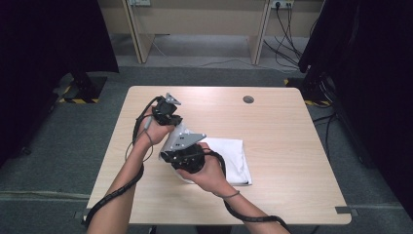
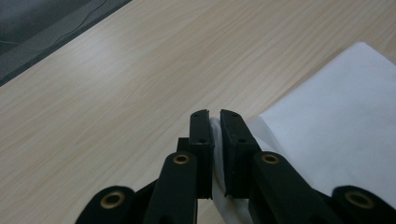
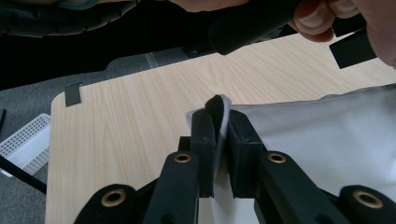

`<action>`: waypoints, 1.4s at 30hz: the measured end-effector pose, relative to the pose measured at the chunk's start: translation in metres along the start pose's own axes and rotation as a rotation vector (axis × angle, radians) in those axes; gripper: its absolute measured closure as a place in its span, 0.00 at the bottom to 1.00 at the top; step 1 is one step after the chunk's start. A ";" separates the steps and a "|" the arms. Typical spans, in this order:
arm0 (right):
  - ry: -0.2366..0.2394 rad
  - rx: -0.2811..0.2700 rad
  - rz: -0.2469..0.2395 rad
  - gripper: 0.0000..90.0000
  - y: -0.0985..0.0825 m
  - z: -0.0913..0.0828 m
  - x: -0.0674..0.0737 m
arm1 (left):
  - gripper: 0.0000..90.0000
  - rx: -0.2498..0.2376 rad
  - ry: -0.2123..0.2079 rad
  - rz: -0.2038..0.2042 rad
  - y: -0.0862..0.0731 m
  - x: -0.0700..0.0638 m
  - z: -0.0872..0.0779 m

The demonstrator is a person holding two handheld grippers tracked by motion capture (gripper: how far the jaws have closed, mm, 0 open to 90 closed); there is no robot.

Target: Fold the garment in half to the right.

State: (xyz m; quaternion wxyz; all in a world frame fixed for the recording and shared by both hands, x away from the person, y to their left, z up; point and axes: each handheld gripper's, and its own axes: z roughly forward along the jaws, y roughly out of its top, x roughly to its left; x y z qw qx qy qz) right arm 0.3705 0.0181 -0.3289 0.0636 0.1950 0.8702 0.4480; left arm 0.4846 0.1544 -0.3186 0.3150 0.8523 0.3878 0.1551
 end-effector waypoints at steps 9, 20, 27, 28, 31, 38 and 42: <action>-0.007 -0.016 0.011 0.92 -0.003 -0.007 -0.002 | 0.92 0.001 -0.006 0.004 0.006 -0.003 0.001; -0.015 -0.031 0.025 0.92 -0.007 -0.016 -0.006 | 0.92 -0.004 -0.011 0.015 0.014 -0.010 0.003; -0.017 -0.040 0.034 0.92 -0.010 -0.020 -0.009 | 0.92 -0.007 -0.017 0.021 0.020 -0.015 0.005; -0.019 -0.042 0.035 0.92 -0.011 -0.022 -0.010 | 0.92 -0.007 -0.017 0.021 0.020 -0.015 0.005; -0.021 -0.043 0.039 0.92 -0.012 -0.025 -0.011 | 0.92 -0.003 -0.019 0.021 0.023 -0.017 0.007; -0.027 -0.046 0.042 0.92 -0.015 -0.032 -0.014 | 0.92 -0.002 -0.019 0.019 0.025 -0.019 0.009; -0.036 -0.050 0.045 0.92 -0.017 -0.038 -0.017 | 0.92 -0.005 -0.021 0.019 0.029 -0.022 0.011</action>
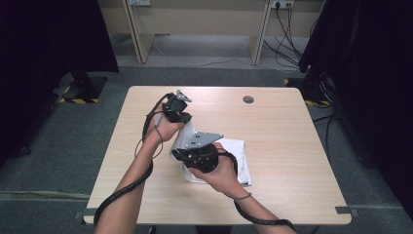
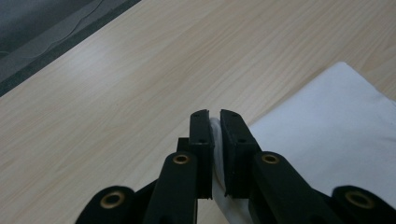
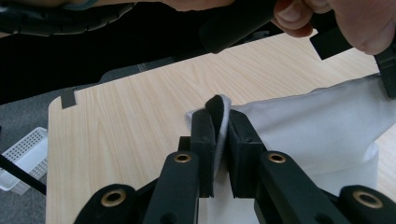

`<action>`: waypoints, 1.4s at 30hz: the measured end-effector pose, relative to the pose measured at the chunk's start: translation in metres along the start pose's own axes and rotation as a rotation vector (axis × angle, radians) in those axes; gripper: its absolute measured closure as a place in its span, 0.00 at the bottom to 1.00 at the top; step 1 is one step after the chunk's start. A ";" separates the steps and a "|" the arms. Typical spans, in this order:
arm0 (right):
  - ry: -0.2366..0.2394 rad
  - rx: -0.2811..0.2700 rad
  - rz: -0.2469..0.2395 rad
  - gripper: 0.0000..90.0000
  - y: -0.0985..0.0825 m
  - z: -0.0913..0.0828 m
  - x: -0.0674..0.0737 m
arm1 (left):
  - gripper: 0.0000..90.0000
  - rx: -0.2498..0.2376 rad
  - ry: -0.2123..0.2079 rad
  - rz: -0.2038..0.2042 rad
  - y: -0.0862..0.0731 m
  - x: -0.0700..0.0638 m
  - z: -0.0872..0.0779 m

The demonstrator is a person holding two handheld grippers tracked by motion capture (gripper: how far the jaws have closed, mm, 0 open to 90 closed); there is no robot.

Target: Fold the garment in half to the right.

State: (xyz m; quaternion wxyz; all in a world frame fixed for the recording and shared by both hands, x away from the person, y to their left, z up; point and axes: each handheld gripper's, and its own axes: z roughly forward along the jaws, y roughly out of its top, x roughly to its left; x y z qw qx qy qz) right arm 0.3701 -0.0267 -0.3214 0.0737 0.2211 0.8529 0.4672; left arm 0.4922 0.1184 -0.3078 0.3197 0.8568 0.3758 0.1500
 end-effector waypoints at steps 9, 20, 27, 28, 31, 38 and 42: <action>-0.012 -0.007 0.013 0.92 -0.005 -0.010 -0.006 | 0.92 0.008 0.009 -0.009 0.001 0.000 0.001; -0.015 -0.014 0.019 0.92 -0.003 -0.013 -0.008 | 0.92 0.025 0.041 -0.012 -0.005 0.008 -0.004; 0.001 -0.015 0.010 0.92 0.003 -0.004 -0.001 | 0.92 0.032 0.054 -0.028 -0.015 0.017 -0.013; 0.004 -0.014 0.006 0.92 0.004 -0.002 0.000 | 0.92 0.032 0.056 -0.031 -0.016 0.018 -0.014; 0.016 -0.016 0.003 0.92 0.007 0.003 0.003 | 0.92 0.032 0.062 -0.039 -0.020 0.022 -0.018; 0.030 -0.012 -0.003 0.92 0.012 0.012 0.008 | 0.92 0.048 0.082 -0.050 -0.029 0.030 -0.024; 0.037 -0.009 -0.008 0.92 0.013 0.015 0.010 | 0.92 0.049 0.087 -0.056 -0.033 0.032 -0.027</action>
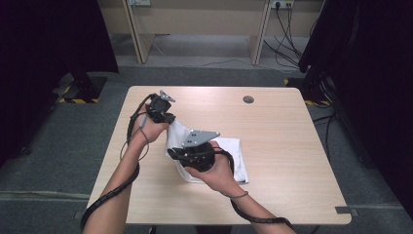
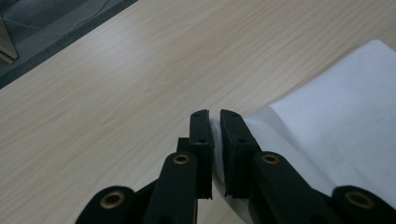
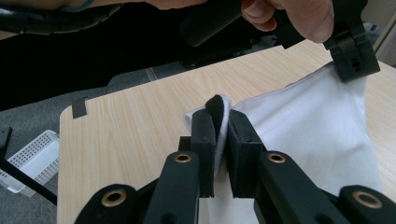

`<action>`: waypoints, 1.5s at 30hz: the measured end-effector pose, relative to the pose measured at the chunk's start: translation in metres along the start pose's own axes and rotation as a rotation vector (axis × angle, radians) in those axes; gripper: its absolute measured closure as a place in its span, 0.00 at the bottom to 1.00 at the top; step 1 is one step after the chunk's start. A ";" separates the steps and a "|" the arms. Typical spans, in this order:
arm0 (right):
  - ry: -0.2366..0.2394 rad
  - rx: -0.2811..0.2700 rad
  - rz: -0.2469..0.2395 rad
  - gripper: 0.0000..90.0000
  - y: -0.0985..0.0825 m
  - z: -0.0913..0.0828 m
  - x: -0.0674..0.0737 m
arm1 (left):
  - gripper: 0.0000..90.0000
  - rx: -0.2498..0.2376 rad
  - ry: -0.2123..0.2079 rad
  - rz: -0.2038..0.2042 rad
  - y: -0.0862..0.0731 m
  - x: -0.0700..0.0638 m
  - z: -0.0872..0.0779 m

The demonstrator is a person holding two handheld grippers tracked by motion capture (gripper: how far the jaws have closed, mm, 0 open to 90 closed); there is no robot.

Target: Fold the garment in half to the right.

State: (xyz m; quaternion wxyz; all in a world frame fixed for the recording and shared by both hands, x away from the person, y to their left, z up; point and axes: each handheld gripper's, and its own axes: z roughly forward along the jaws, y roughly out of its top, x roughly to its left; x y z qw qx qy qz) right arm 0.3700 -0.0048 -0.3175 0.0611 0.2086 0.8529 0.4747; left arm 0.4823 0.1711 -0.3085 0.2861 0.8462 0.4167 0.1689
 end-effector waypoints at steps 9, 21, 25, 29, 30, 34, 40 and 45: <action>-0.008 -0.004 0.011 0.92 -0.004 -0.005 -0.003 | 0.92 -0.008 -0.009 0.002 0.007 -0.006 0.004; -0.041 -0.014 0.036 0.92 -0.013 -0.025 -0.016 | 0.92 -0.011 -0.009 0.018 0.023 -0.022 0.013; -0.044 -0.018 0.044 0.92 -0.015 -0.029 -0.019 | 0.92 -0.016 -0.011 0.024 0.027 -0.026 0.015; -0.049 -0.014 0.043 0.92 -0.017 -0.031 -0.020 | 0.92 -0.019 -0.015 0.027 0.030 -0.029 0.016; -0.050 -0.014 0.043 0.92 -0.017 -0.032 -0.021 | 0.92 -0.021 -0.016 0.028 0.031 -0.029 0.016; -0.053 -0.013 0.046 0.92 -0.019 -0.034 -0.022 | 0.92 -0.023 -0.019 0.028 0.032 -0.031 0.017; -0.057 -0.013 0.052 0.92 -0.022 -0.036 -0.024 | 0.92 -0.024 -0.020 0.031 0.035 -0.034 0.019; -0.060 -0.010 0.056 0.92 -0.026 -0.038 -0.026 | 0.92 -0.020 -0.024 0.033 0.037 -0.037 0.021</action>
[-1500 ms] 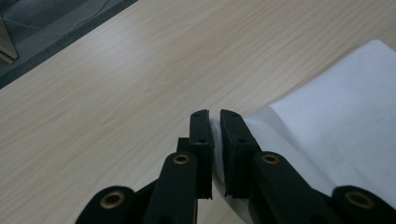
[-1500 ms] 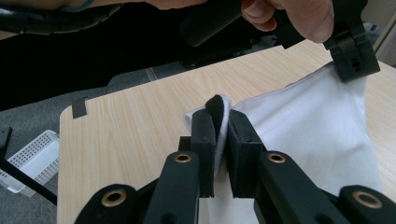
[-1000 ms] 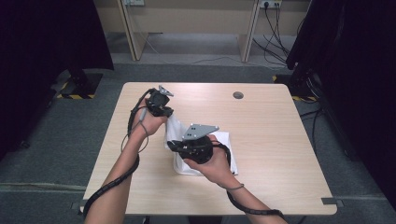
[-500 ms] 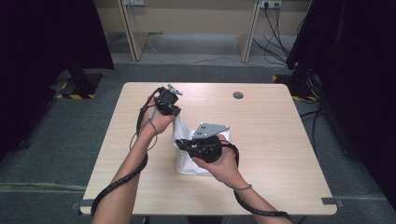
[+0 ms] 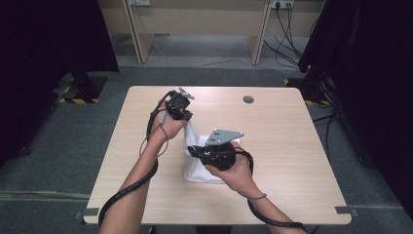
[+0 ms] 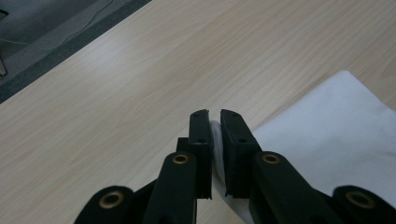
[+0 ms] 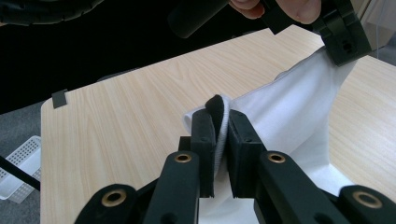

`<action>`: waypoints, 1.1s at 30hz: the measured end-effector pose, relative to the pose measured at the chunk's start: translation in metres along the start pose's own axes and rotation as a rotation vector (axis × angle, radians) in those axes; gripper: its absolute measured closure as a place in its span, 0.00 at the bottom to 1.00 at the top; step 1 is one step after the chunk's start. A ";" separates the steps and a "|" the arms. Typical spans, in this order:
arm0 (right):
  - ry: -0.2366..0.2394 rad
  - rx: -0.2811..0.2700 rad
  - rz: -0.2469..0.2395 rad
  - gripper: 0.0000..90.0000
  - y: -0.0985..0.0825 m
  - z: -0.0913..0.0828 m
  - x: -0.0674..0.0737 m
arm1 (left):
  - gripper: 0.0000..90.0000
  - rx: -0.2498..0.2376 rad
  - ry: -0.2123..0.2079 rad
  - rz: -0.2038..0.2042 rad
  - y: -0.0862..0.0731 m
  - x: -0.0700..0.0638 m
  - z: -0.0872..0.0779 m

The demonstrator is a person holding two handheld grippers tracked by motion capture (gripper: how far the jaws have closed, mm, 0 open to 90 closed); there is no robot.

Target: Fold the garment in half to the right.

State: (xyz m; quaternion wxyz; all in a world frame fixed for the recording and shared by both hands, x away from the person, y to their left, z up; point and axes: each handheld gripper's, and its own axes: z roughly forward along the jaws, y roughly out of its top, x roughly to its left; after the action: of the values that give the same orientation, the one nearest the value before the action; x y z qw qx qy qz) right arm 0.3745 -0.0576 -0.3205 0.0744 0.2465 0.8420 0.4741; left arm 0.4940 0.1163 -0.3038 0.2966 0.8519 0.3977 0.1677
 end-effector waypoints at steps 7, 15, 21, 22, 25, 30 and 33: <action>-0.006 -0.001 0.004 0.92 -0.002 -0.003 -0.003 | 0.92 0.000 -0.001 0.004 0.002 -0.003 0.002; -0.012 0.003 0.010 0.92 -0.006 -0.006 -0.005 | 0.92 0.000 -0.010 0.013 0.005 -0.007 0.005; -0.015 0.001 0.012 0.92 -0.007 -0.010 -0.007 | 0.92 -0.004 -0.016 0.012 0.009 -0.011 0.007; -0.016 0.001 0.012 0.92 -0.007 -0.011 -0.007 | 0.92 -0.005 -0.017 0.014 0.009 -0.011 0.007; -0.020 -0.002 0.016 0.92 -0.008 -0.013 -0.008 | 0.92 -0.006 -0.019 0.014 0.011 -0.013 0.008; -0.024 -0.002 0.018 0.92 -0.010 -0.016 -0.010 | 0.92 -0.007 -0.026 0.019 0.015 -0.017 0.011; -0.025 0.001 0.021 0.92 -0.011 -0.018 -0.011 | 0.92 -0.007 -0.030 0.023 0.016 -0.019 0.012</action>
State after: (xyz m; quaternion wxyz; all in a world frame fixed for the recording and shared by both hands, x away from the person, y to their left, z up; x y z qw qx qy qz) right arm 0.3739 -0.0813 -0.3219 0.0797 0.2612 0.8387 0.4712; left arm 0.4978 0.0887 -0.3039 0.3036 0.8577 0.3830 0.1598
